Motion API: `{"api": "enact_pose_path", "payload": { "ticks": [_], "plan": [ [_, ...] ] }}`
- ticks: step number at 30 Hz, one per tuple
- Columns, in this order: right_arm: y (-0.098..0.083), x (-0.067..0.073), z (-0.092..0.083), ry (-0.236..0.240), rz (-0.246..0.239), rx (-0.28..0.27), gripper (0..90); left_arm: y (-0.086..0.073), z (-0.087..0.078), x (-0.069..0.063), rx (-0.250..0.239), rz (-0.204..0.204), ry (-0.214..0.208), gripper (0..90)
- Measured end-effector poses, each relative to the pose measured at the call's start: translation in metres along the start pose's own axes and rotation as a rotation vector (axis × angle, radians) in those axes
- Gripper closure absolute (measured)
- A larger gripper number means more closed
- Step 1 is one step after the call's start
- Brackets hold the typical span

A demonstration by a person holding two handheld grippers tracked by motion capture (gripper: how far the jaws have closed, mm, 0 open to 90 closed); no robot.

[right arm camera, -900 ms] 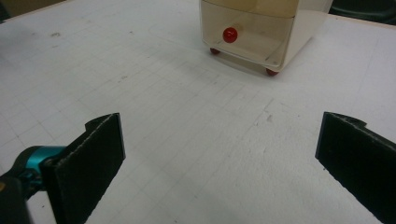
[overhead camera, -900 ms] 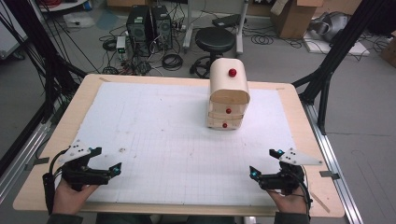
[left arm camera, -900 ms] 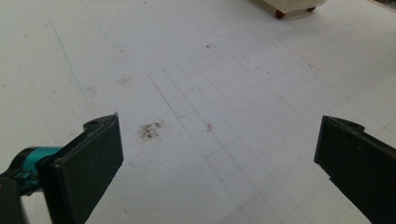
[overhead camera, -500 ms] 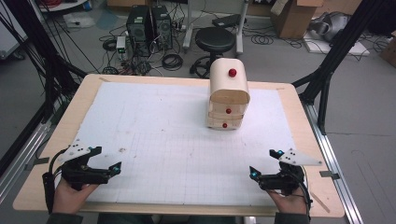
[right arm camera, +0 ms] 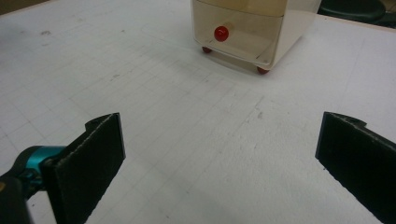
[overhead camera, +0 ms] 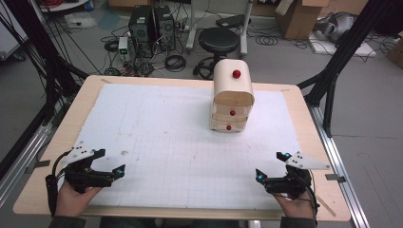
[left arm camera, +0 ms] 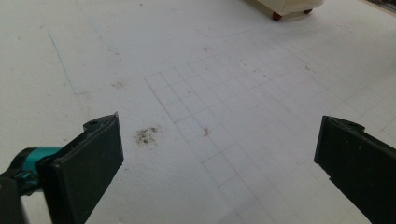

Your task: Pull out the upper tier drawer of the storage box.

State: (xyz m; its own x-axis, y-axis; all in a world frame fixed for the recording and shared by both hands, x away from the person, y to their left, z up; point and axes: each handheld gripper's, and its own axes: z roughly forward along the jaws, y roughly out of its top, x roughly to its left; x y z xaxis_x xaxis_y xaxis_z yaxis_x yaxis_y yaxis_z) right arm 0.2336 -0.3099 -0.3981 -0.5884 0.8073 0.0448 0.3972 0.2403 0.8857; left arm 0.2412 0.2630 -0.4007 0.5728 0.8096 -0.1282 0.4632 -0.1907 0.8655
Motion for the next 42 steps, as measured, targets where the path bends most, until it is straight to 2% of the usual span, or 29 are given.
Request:
{"api": "enact_pose_path", "payload": {
  "ticks": [6, 12, 13, 16, 24, 29, 39, 42],
  "plan": [
    [0.003, 0.004, 0.007, -0.004, -0.032, -0.001, 0.3, -0.001, -0.004, 0.001, -0.004, -0.002, 0.008, 1.7],
    [0.009, 0.008, 0.012, -0.036, -0.043, -0.02, 0.3, -0.004, -0.006, 0.002, -0.001, -0.005, 0.012, 1.8],
    [0.012, 0.011, 0.014, -0.053, -0.059, -0.019, 0.4, -0.004, -0.006, 0.002, 0.0, -0.008, 0.013, 1.8],
    [0.015, 0.015, 0.016, -0.053, -0.084, -0.013, 0.4, -0.005, -0.007, 0.002, -0.003, -0.008, 0.013, 1.8],
    [0.023, 0.021, 0.022, -0.068, -0.082, -0.026, 0.4, -0.006, -0.008, 0.004, -0.002, -0.011, 0.013, 1.8],
    [0.029, 0.025, 0.028, -0.098, -0.067, -0.046, 0.8, -0.006, -0.009, 0.005, -0.002, -0.014, 0.013, 1.8],
    [0.044, 0.042, 0.05, -0.129, -0.03, -0.091, 0.9, -0.006, -0.01, 0.005, -0.005, -0.018, 0.013, 1.8],
    [0.049, 0.045, 0.056, -0.129, -0.037, -0.093, 7.0, -0.006, -0.01, 0.006, -0.006, -0.023, 0.016, 1.7]
  ]
}}
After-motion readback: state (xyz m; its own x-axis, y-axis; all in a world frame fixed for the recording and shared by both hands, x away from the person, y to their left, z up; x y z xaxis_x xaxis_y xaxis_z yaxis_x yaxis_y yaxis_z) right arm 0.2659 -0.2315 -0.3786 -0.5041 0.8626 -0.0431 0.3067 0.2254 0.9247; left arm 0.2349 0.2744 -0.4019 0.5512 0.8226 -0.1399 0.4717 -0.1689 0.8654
